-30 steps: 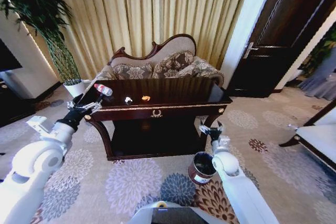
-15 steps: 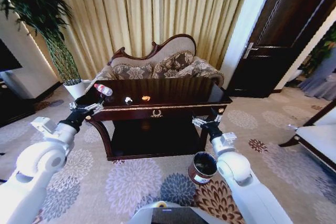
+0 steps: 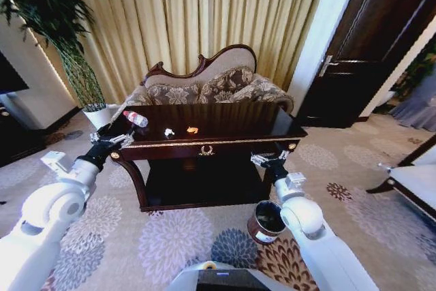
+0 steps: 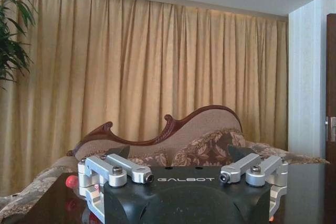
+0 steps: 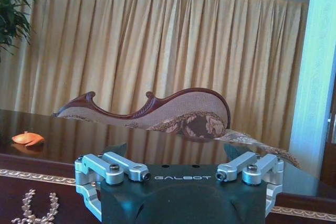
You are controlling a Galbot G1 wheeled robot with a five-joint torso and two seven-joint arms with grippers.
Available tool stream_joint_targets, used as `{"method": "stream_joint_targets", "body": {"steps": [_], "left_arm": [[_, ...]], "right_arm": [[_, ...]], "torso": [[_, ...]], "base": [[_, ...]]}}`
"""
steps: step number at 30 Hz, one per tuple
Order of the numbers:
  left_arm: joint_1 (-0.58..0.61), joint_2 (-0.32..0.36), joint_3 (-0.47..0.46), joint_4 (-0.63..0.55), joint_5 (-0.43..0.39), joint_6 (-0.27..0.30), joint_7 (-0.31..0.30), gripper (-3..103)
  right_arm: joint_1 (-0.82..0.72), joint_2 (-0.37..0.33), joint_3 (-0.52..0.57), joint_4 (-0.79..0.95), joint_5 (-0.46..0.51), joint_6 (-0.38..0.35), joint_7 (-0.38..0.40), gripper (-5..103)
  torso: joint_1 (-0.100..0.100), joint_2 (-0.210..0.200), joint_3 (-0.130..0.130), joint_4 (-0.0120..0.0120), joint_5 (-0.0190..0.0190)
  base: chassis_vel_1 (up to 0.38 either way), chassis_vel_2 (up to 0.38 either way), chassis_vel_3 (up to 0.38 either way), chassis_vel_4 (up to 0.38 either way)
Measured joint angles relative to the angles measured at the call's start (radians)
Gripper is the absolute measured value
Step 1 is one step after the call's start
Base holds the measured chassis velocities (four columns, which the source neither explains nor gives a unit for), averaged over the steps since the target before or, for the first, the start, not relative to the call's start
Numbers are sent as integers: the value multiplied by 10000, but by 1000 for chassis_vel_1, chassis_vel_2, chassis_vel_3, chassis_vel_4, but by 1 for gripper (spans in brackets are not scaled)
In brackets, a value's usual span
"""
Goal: Move to the front of the table and place the trash on the table into the trash bin.
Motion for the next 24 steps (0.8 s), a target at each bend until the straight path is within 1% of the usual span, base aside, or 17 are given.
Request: {"method": "stream_joint_targets", "body": {"steps": [13,24], "left_arm": [[10,-35,37,36,63,-53,54,100],[11,-8,-5,87,56,-79,96,100]], "right_arm": [[23,-20,24,-69,-65,-7,-59,100],[12,-20,-1,-65,-89,11,-73,100]], "torso": [[-4,2,-2,0,2],[-3,1,-1,-1,2]], "base": [[-6,9,5,-8],[-59,65,63,-64]]}}
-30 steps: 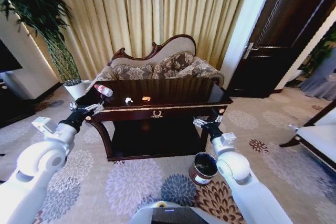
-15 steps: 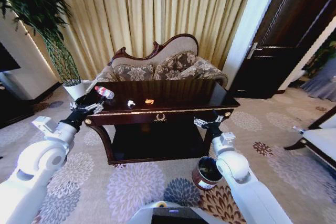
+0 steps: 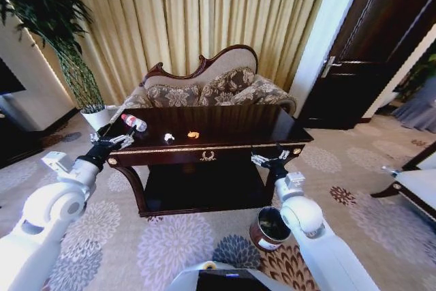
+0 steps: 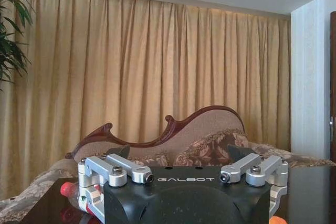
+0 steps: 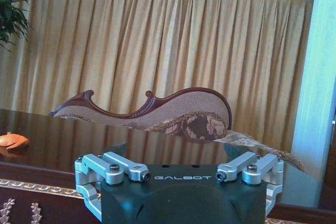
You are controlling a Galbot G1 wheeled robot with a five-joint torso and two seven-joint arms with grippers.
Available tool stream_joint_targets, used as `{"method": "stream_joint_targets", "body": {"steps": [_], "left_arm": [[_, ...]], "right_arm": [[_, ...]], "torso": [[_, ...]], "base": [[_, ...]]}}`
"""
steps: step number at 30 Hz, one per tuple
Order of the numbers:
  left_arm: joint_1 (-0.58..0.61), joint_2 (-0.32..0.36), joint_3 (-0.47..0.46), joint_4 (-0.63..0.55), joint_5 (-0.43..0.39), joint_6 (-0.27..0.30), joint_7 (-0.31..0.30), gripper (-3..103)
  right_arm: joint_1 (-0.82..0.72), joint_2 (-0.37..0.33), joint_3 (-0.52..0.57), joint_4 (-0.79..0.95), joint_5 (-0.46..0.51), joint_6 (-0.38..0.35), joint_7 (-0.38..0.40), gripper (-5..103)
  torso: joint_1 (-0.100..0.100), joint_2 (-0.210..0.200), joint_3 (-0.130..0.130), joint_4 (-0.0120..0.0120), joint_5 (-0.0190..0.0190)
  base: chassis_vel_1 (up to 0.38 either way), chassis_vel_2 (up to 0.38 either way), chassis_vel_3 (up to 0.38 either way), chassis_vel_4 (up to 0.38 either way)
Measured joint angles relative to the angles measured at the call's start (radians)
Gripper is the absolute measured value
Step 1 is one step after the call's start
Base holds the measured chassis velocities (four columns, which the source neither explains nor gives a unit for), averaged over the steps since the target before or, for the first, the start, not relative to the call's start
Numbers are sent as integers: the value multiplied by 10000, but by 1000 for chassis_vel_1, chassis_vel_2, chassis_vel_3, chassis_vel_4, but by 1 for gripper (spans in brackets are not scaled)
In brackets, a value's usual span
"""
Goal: Move to the front of the table and place the trash on the table into the trash bin.
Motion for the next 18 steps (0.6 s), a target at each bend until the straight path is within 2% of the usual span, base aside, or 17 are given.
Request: {"method": "stream_joint_targets", "body": {"steps": [18], "left_arm": [[39,1,-50,-12,-3,-10,12,100]], "right_arm": [[-40,-10,-50,71,-26,-23,-41,100]], "torso": [[0,0,0,1,0]], "base": [[-54,56,56,-54]]}}
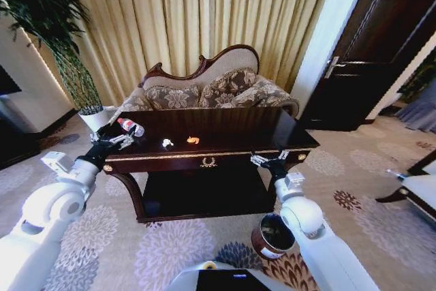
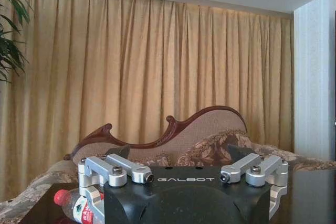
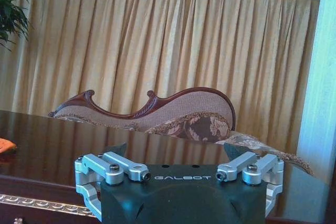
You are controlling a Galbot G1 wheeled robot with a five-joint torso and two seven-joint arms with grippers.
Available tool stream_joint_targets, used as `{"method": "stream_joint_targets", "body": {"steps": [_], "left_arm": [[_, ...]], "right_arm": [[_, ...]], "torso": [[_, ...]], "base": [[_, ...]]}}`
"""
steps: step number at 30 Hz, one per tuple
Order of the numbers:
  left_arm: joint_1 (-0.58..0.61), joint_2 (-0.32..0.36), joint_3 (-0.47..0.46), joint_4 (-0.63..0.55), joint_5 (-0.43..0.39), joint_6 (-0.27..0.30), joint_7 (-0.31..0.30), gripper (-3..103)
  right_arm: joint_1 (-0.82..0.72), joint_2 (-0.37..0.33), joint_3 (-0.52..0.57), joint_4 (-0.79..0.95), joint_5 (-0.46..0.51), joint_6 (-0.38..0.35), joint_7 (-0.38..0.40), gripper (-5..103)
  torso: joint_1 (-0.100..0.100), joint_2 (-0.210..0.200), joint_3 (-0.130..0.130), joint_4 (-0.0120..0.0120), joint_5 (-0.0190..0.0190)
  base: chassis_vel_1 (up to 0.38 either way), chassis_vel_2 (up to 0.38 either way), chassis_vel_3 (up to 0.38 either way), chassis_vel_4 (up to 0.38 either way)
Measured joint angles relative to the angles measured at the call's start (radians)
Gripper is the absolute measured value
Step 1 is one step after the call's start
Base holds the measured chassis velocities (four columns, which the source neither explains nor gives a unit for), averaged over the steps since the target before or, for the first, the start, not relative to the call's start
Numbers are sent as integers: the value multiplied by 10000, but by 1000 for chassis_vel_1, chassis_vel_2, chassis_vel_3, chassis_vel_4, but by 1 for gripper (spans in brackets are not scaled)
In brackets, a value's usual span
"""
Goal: Move to the front of the table and place the trash on the table into the trash bin.
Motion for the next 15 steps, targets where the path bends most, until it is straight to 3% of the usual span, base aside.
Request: {"method": "stream_joint_targets", "body": {"steps": [15], "left_arm": [[-7,5,0,-10,-1,-3,2,100]], "right_arm": [[-59,38,-9,55,-37,-10,-127,100]], "torso": [[0,0,0,0,0]], "base": [[-53,63,66,-58]]}}
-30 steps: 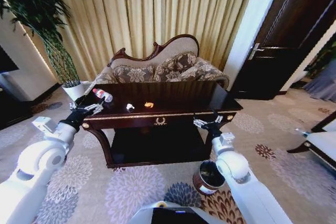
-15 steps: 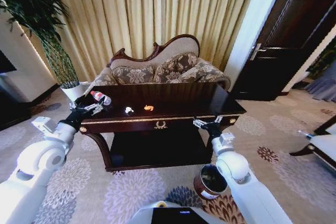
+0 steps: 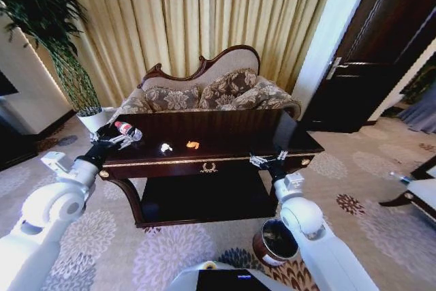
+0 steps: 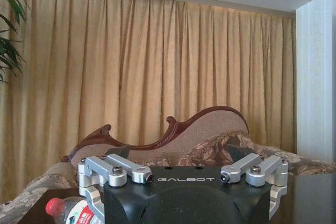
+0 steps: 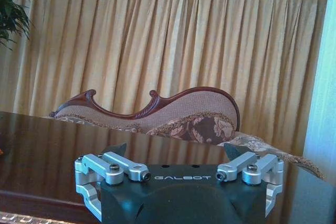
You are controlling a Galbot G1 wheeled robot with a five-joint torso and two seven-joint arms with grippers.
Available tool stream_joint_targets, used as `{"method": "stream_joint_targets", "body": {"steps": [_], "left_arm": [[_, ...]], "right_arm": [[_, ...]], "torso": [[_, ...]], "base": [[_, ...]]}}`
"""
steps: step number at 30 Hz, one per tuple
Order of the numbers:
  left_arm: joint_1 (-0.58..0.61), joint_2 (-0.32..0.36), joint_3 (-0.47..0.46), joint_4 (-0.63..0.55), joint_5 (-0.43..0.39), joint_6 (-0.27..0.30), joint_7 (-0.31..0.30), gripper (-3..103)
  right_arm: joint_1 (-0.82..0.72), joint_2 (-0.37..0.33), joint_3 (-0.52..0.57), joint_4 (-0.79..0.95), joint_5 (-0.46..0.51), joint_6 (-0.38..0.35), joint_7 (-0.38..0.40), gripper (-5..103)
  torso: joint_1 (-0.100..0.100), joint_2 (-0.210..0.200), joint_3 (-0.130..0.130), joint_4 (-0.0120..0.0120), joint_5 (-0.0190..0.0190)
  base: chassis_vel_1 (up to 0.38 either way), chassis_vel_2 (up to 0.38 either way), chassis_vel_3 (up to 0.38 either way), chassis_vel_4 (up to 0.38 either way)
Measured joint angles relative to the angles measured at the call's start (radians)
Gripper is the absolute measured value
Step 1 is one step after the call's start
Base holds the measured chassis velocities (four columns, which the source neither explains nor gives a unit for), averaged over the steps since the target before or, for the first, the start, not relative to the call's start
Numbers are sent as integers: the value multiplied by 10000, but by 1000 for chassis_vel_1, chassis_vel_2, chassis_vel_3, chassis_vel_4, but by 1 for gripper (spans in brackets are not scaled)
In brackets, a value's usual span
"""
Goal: Move to the front of the table and place the trash on the table into the trash bin.
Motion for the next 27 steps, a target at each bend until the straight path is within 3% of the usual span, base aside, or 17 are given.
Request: {"method": "stream_joint_targets", "body": {"steps": [20,24,27], "left_arm": [[33,-51,-13,-25,4,-10,-1,100],[39,-68,-17,-50,4,-10,-6,100],[63,-89,-47,-71,-1,-6,-8,100]], "right_arm": [[-81,-73,-213,28,-152,108,-145,100],[-147,-232,-250,195,494,45,-538,100],[-37,-447,-371,367,1368,-416,-523,100]], "torso": [[3,-1,2,0,0],[1,0,0,0,0],[-1,1,0,0,0]], "base": [[-58,53,52,-56],[0,0,0,0],[0,0,0,0]]}}
